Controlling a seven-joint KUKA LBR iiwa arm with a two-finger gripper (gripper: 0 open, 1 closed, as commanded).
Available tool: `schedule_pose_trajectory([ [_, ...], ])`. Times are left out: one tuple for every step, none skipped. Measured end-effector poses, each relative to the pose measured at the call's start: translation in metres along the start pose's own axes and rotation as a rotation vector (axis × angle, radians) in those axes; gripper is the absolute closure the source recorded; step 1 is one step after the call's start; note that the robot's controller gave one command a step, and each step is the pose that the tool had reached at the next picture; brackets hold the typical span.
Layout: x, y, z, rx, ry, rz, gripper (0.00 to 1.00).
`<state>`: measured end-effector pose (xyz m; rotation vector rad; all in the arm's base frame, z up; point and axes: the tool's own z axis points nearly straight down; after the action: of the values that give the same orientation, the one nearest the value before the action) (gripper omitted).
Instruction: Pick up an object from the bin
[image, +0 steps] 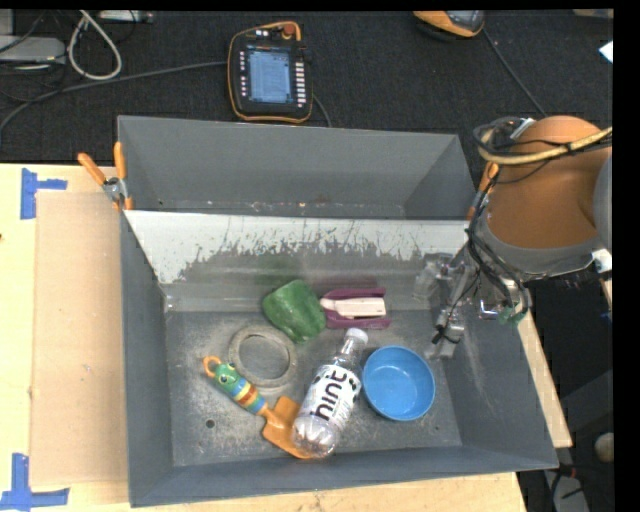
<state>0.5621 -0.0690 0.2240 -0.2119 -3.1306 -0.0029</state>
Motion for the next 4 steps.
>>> schedule_pose_trajectory([
  [-0.014,-0.021,0.028,0.001,0.000,0.035,0.00],
  [0.018,0.052,-0.027,-0.005,-0.009,-0.003,0.00],
  [0.010,0.028,-0.008,0.002,0.004,0.010,0.00],
  [0.038,0.080,-0.024,-0.003,-0.002,0.121,0.00],
])
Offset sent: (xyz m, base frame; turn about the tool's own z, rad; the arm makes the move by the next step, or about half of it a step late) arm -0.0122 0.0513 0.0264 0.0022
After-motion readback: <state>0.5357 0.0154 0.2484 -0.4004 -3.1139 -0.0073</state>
